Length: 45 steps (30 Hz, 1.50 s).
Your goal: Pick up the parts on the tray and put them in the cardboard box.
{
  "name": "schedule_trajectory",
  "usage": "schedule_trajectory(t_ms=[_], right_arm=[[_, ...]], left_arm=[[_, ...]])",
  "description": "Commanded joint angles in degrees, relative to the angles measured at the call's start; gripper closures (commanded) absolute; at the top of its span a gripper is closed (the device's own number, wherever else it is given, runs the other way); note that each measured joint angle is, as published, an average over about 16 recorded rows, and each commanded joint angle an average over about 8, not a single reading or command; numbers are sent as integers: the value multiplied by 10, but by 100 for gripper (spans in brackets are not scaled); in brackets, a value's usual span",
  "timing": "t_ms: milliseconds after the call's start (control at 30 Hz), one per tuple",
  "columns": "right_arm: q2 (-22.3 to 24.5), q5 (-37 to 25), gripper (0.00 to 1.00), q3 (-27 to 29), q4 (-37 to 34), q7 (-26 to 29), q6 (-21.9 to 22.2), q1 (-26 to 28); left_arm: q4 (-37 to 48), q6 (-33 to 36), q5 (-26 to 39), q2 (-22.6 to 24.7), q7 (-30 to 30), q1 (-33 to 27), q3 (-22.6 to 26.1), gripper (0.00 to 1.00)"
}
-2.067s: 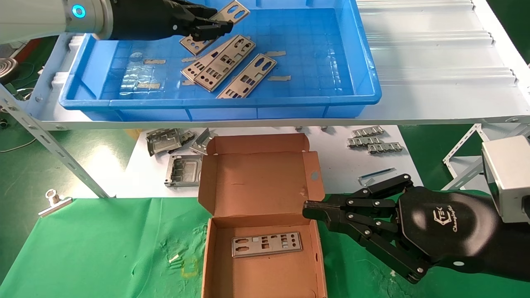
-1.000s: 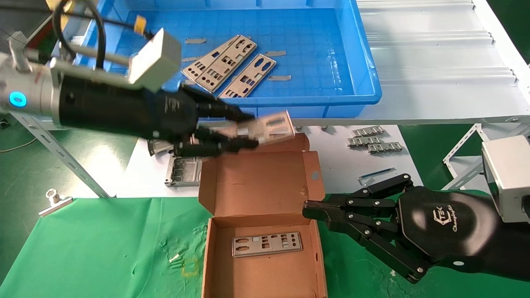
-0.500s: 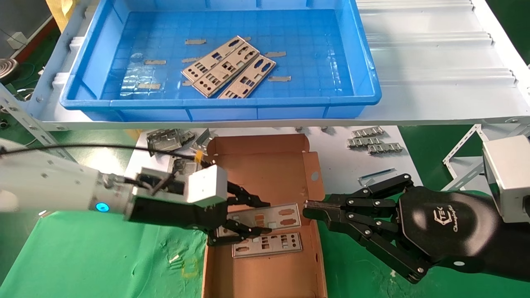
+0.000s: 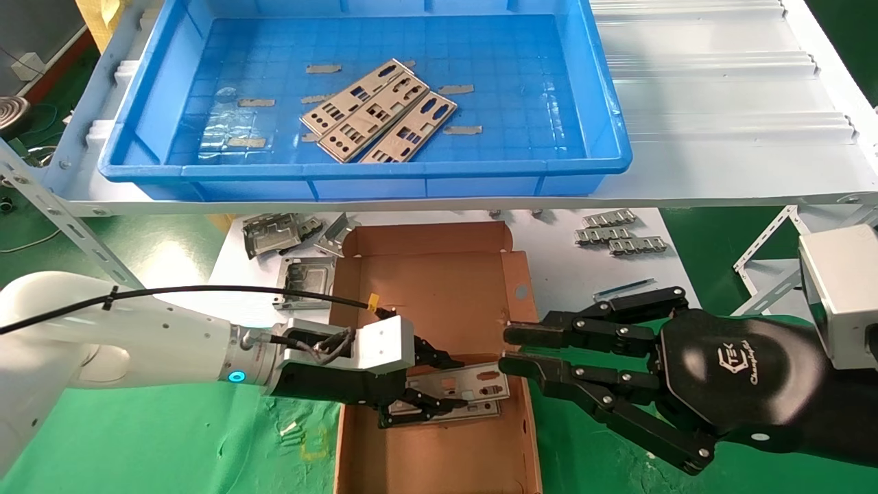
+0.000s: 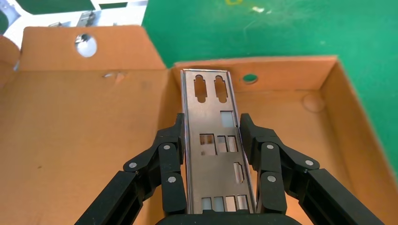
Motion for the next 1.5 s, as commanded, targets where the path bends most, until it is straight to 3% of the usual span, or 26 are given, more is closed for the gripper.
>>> schedule_trajectory(t_ms=[33, 100, 300, 367, 867, 1500], right_arm=[[0, 0, 0, 0, 0, 0, 0, 0], [0, 0, 0, 0, 0, 0, 0, 0], [0, 0, 0, 0, 0, 0, 0, 0], [0, 0, 0, 0, 0, 0, 0, 0], [0, 0, 0, 0, 0, 0, 0, 0], [0, 0, 0, 0, 0, 0, 0, 0]], left_arm=[[20, -2, 3, 9, 16, -3, 1, 100], [36, 3, 3, 15, 26, -6, 2, 93], [84, 10, 9, 34, 44, -13, 7, 18], [99, 9, 11, 40, 50, -15, 8, 0], [165, 21, 12, 60, 74, -31, 11, 0], [193, 145, -58, 20, 71, -39, -35, 0]])
